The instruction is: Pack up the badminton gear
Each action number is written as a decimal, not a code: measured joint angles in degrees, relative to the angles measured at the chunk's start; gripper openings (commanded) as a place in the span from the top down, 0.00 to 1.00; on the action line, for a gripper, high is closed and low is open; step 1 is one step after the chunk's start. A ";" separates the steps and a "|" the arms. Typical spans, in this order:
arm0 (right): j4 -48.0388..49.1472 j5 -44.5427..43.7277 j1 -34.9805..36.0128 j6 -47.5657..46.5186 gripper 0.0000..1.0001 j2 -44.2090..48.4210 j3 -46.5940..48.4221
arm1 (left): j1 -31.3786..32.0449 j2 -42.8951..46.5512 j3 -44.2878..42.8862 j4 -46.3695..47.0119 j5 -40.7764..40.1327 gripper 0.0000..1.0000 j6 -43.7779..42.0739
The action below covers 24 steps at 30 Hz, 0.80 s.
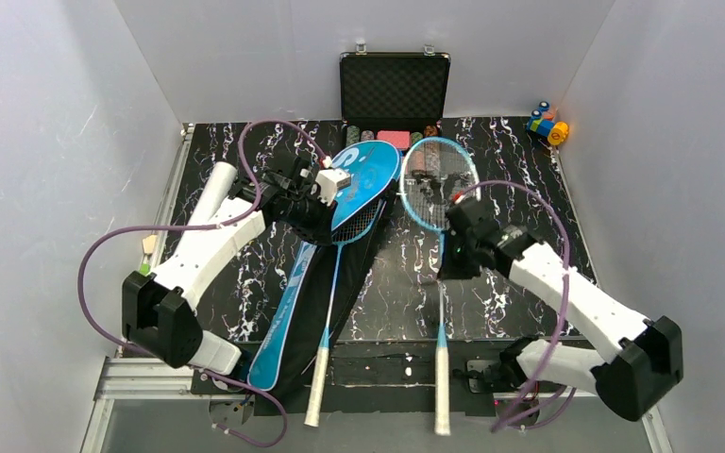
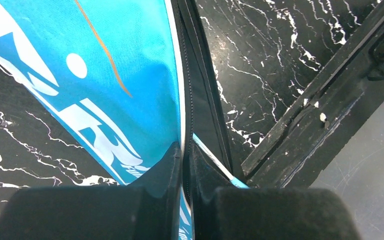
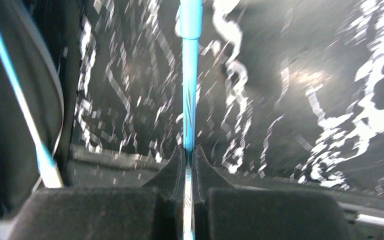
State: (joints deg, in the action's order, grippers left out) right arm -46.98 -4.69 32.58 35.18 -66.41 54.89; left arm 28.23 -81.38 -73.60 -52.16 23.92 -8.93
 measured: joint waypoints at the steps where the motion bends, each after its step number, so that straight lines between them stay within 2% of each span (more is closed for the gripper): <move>1: -1.03 0.02 3.50 1.73 0.99 1.40 -0.81 | 0.00 -0.83 -0.04 0.24 -0.09 1.00 0.00; 6: -4.04 0.48 18.80 10.25 0.99 5.99 -2.82 | 0.00 -3.78 -0.55 0.85 -1.01 1.00 0.04; 12: -5.66 0.37 31.82 18.78 0.99 4.33 -4.22 | 0.00 -5.53 -1.84 1.31 -2.43 1.00 0.42; 18: -5.44 0.50 41.03 23.96 0.99 0.74 -4.24 | 0.00 -5.73 -3.65 1.36 -4.33 1.00 1.22; 24: -4.39 1.01 44.59 24.37 0.99 -6.97 -2.75 | 0.00 -6.88 -4.28 1.55 -4.70 1.00 1.95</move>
State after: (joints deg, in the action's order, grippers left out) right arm -51.37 -3.68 77.17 59.55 -73.38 52.14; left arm 28.23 -88.27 -77.89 -50.61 19.22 -6.98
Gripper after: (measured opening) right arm 0.043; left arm 0.042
